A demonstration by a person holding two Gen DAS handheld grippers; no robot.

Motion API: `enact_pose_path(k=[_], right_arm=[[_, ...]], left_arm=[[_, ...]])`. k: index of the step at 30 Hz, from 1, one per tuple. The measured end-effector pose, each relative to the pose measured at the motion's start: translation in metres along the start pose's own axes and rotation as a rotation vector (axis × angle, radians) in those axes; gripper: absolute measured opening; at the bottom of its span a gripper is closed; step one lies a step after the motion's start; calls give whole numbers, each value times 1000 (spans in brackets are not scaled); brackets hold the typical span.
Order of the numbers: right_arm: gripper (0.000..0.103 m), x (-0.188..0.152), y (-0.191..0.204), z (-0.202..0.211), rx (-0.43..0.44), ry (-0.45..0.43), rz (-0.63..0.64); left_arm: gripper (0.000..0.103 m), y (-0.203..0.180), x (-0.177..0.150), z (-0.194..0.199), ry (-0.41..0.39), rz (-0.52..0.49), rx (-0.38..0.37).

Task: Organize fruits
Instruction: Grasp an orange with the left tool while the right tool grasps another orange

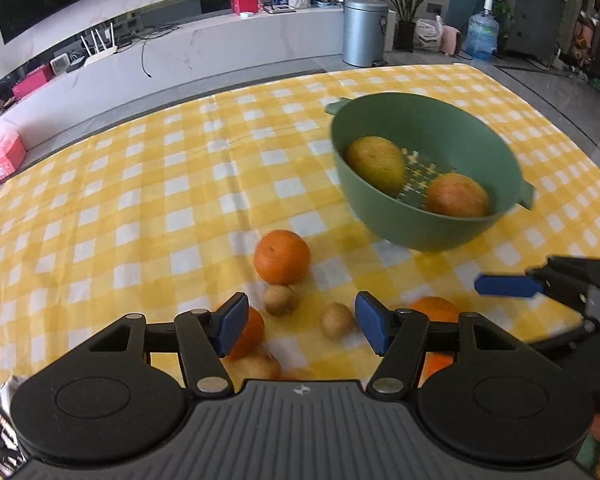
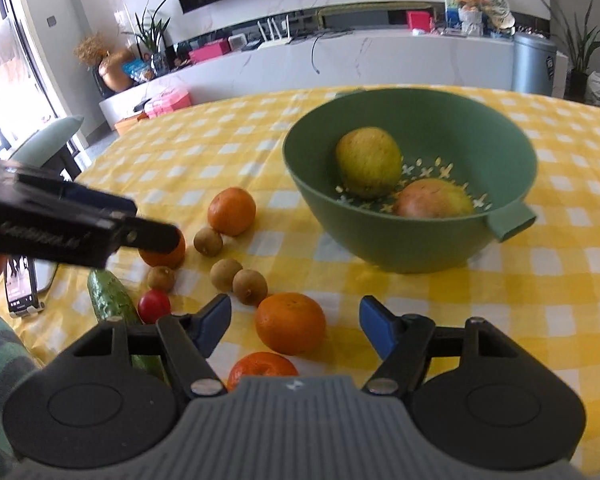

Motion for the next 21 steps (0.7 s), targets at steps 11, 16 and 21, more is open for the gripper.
enact_pose_path(k=[11, 16, 21], right_arm=[[58, -2, -9, -19, 18, 40, -51], [48, -3, -10, -28, 29, 68, -55], [43, -1, -14, -25, 3, 32, -71]], left_arm=[[72, 5, 8, -43, -1, 27, 15], [72, 14, 9, -53, 1, 80, -2], [72, 15, 13, -59, 4, 108, -25]])
Point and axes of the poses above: each gripper's, at about its wrist camera, not at the fingertips, and z roughly against the way its jaws point, y to its left, x to its top, the point moved 3 cm from there along -z, roughly the way its jaws point, and after that the axes turned 4 degrees about x, right-handed, at the moved point
